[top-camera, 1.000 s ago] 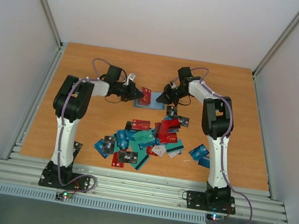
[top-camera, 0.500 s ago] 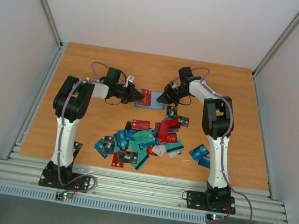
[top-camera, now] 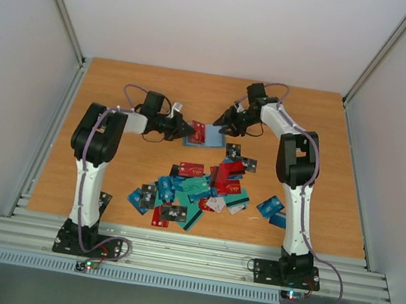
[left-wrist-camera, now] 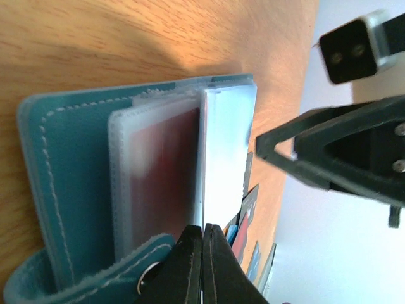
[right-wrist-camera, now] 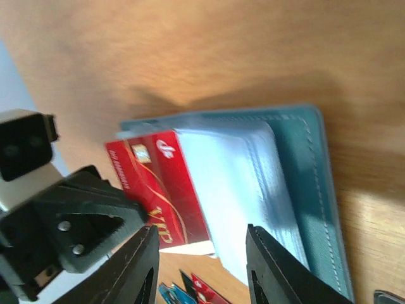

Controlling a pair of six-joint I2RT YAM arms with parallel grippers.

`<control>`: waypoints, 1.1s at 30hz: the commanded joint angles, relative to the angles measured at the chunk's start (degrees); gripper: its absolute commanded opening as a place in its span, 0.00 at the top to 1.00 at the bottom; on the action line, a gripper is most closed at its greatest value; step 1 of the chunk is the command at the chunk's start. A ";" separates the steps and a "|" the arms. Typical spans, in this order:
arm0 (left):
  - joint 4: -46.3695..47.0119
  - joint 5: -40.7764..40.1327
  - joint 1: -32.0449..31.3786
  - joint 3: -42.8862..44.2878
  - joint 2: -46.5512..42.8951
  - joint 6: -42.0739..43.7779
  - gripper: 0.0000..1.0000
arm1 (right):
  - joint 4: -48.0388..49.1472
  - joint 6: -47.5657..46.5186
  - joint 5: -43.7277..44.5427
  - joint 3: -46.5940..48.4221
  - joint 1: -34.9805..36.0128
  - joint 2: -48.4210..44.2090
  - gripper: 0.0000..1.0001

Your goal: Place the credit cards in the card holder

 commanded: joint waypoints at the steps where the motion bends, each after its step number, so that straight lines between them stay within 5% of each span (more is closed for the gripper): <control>1: -3.84 0.25 -0.30 0.19 -3.46 3.95 1.00 | -2.32 -2.84 -1.19 4.79 -1.15 -1.65 0.60; 33: -18.02 1.99 -2.72 7.37 -0.32 15.18 1.00 | -7.63 -10.77 0.85 2.66 -1.58 3.11 0.65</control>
